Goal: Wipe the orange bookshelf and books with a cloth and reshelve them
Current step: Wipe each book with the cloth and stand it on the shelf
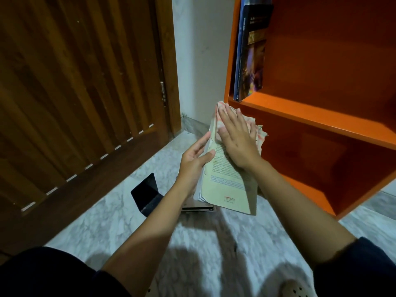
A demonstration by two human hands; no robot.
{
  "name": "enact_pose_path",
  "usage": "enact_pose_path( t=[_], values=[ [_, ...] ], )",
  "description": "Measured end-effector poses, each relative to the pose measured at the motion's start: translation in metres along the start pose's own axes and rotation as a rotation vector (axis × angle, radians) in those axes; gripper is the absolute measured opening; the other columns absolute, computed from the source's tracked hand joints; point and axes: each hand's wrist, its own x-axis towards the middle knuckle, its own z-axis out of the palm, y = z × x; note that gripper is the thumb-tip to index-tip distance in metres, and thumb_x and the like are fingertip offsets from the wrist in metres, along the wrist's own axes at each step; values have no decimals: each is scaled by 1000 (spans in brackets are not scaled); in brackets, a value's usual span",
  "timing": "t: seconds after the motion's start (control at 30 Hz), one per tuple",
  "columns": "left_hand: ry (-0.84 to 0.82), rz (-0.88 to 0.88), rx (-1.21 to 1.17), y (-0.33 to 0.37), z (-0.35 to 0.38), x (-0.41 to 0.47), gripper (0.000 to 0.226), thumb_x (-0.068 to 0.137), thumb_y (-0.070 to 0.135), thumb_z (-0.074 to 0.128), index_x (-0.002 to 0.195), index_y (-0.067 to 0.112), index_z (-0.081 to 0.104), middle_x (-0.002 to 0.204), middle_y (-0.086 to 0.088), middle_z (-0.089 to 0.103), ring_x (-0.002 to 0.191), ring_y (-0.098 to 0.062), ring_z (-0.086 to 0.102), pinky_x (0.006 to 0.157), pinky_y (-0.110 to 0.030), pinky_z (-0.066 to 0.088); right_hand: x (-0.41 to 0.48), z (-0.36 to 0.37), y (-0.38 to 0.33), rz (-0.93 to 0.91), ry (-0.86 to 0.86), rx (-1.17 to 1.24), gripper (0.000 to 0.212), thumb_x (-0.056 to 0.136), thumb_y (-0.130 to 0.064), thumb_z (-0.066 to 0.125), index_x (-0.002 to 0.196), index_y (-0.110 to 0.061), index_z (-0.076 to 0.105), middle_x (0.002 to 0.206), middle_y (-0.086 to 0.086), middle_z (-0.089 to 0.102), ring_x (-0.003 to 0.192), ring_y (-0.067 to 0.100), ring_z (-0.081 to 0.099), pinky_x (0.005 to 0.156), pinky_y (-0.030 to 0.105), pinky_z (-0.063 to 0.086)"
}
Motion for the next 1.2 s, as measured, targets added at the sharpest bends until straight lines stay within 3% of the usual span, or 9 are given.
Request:
enact_pose_path(
  t=[0.13,0.2,0.3,0.43,0.6,0.67,0.87,1.1,1.2],
  values=[
    [25,27,-45,3,1,2,50,83,6,63,129,24,55,131,-14,57,112,-34,60,94,-49,49,2,3,20,318,111,79,51,97,-57,16,147,-46,12,157,-17,15,145,19,12,112,62,7],
    [20,38,-21,4,3,3,47,86,5,61,128,26,55,131,-11,58,112,-32,61,93,-49,49,-9,9,21,463,173,218,52,97,-57,19,147,-43,16,157,-13,18,143,19,20,113,58,16],
    [29,42,9,6,7,4,43,89,4,59,123,30,58,129,-7,60,113,-29,61,93,-48,49,-22,17,12,497,214,242,52,99,-53,19,149,-40,15,157,-13,18,143,17,19,114,50,18],
    [69,40,8,5,11,5,45,90,3,56,130,23,53,130,-8,59,110,-28,62,90,-45,52,-19,16,-1,259,188,223,50,100,-48,20,148,-37,17,155,-16,20,143,6,16,116,47,17],
    [211,42,-130,8,7,6,43,91,0,52,130,20,53,128,-12,60,106,-26,65,85,-39,55,-35,8,-3,-157,-15,93,47,100,-37,27,147,-34,23,154,-16,19,142,1,15,115,31,14],
    [268,38,-171,8,3,6,42,92,0,52,128,22,54,127,-9,61,102,-24,67,83,-40,56,-44,8,12,-254,-87,64,47,100,-38,30,146,-34,28,153,-15,23,142,4,20,116,33,15],
    [332,89,-115,10,8,8,44,93,2,50,131,23,51,131,-3,58,110,-22,63,86,-38,55,-50,25,20,166,98,275,45,100,-36,31,144,-28,35,150,-12,34,138,6,29,114,42,27],
    [393,77,-209,19,6,14,45,93,1,50,133,21,50,124,-7,62,106,-23,65,85,-37,56,-80,26,-5,-288,32,-125,47,100,-42,22,144,-32,32,151,-11,32,141,13,24,108,31,16],
    [368,80,-231,23,-2,13,48,92,1,52,135,22,47,127,-6,61,107,-22,64,85,-37,56,-89,26,22,-169,52,-78,50,100,-47,16,146,-30,26,154,-8,27,144,11,17,115,38,15]
  ],
)
